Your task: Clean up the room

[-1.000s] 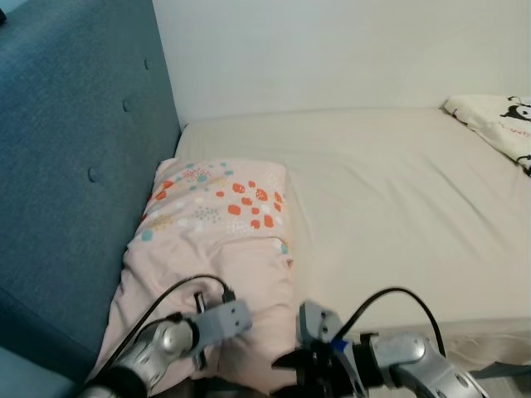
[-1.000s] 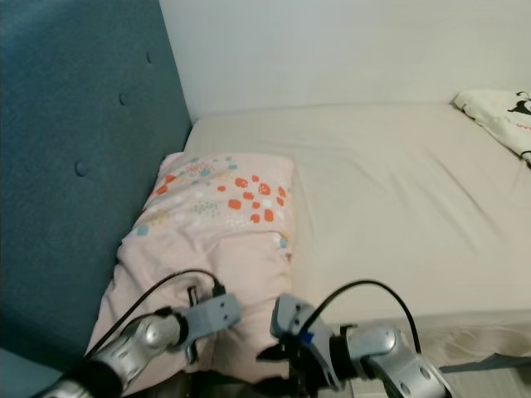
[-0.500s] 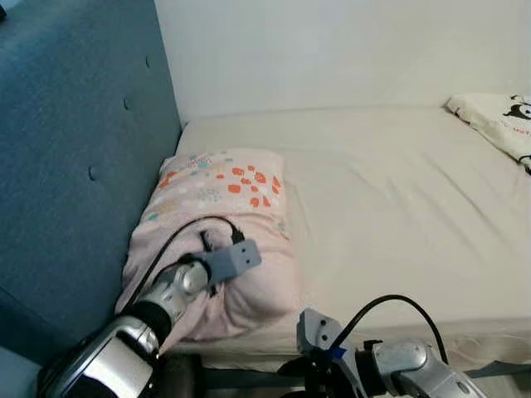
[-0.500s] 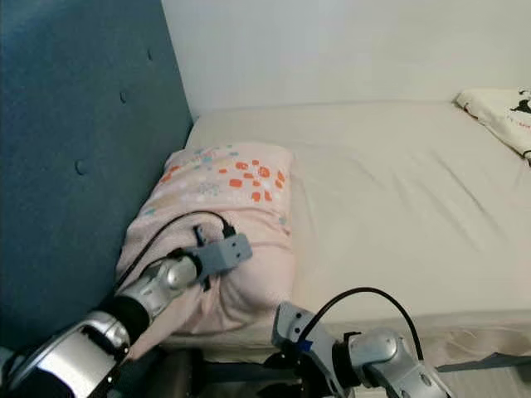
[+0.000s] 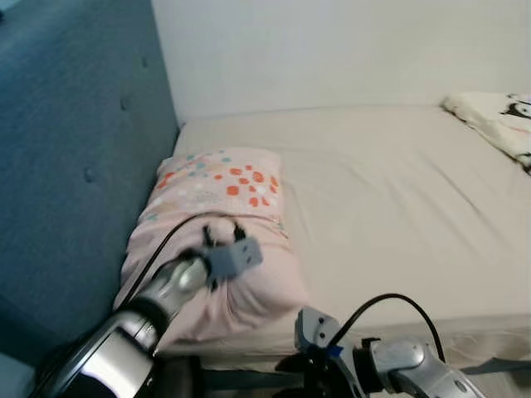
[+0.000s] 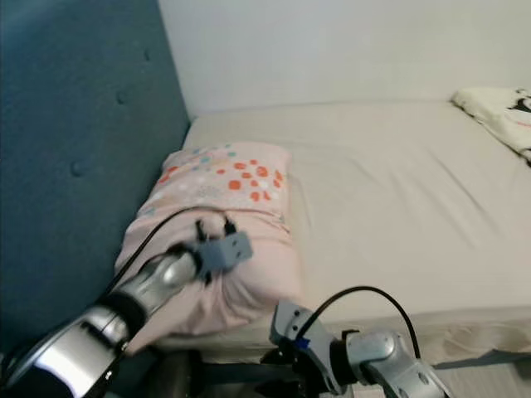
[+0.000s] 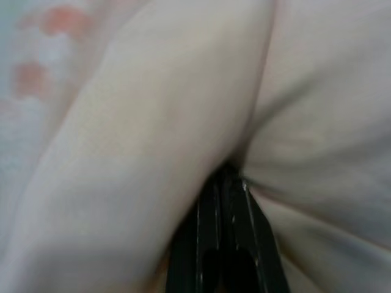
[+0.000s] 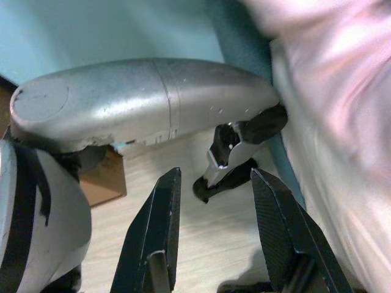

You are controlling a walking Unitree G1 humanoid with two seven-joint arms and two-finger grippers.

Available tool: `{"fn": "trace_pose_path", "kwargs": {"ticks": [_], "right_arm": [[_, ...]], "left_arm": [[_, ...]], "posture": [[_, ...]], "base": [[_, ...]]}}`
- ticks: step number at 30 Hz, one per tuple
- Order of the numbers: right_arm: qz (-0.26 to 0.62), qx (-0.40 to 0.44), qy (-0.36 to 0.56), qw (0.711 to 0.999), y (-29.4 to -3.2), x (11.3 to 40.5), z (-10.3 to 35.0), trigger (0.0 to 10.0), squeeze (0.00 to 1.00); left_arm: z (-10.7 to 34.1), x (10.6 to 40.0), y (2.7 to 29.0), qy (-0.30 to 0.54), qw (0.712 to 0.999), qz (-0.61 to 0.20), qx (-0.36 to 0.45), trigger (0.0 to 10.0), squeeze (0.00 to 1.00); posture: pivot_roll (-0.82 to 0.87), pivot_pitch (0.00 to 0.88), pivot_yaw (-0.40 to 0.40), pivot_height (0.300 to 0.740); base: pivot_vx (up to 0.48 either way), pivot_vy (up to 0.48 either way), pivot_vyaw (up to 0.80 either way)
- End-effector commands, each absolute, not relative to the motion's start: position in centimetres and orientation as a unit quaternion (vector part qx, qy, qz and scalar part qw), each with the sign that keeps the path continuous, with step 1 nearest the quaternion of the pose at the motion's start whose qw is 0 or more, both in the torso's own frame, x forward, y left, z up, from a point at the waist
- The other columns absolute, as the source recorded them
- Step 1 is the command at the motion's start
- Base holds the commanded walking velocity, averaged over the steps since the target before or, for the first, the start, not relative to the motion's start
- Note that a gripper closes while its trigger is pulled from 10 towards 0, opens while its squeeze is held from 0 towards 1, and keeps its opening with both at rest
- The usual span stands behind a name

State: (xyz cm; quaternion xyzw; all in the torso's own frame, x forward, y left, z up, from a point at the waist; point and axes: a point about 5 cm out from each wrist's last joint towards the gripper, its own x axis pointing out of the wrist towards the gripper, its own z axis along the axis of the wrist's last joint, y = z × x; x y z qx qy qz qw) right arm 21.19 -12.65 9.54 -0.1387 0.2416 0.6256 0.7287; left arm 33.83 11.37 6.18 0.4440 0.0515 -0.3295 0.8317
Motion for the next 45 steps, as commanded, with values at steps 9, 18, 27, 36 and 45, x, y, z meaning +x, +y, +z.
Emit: {"fn": "trace_pose_path", "kwargs": {"ticks": [9,18,27,36,45], "right_arm": [[0.632,-0.136,0.231,0.727,-11.8,21.5,9.3,10.0,0.00],[0.631,-0.132,0.227,0.730,-11.9,21.8,9.5,10.0,0.00],[0.630,-0.131,0.230,0.730,-12.0,21.5,9.3,10.0,0.00],[0.626,-0.133,0.224,0.735,-12.2,21.6,9.7,10.0,0.00],[0.632,-0.141,0.232,0.726,-12.3,21.1,9.5,10.0,0.00]], "left_arm": [[4.3,29.5,16.0,0.058,0.793,-0.444,0.413,3.6,0.00],[7.1,27.1,18.1,0.032,0.801,-0.506,0.318,3.6,0.00],[3.1,22.3,18.6,0.183,0.667,-0.646,0.324,0.0,0.00],[0.6,22.3,15.0,0.195,0.688,-0.609,0.343,0.0,0.00],[-0.8,25.6,11.6,0.189,0.786,-0.458,0.369,0.0,0.00]], "posture": [[-0.02,0.152,-0.015,0.612],[-0.01,0.151,-0.013,0.612],[-0.02,0.160,-0.010,0.612],[-0.04,0.167,-0.009,0.612],[-0.06,0.177,-0.009,0.612]], "base": [[0.000,0.000,0.00],[0.000,0.000,0.00],[0.000,0.000,0.00],[0.000,0.000,0.00],[0.000,0.000,0.00]]}}
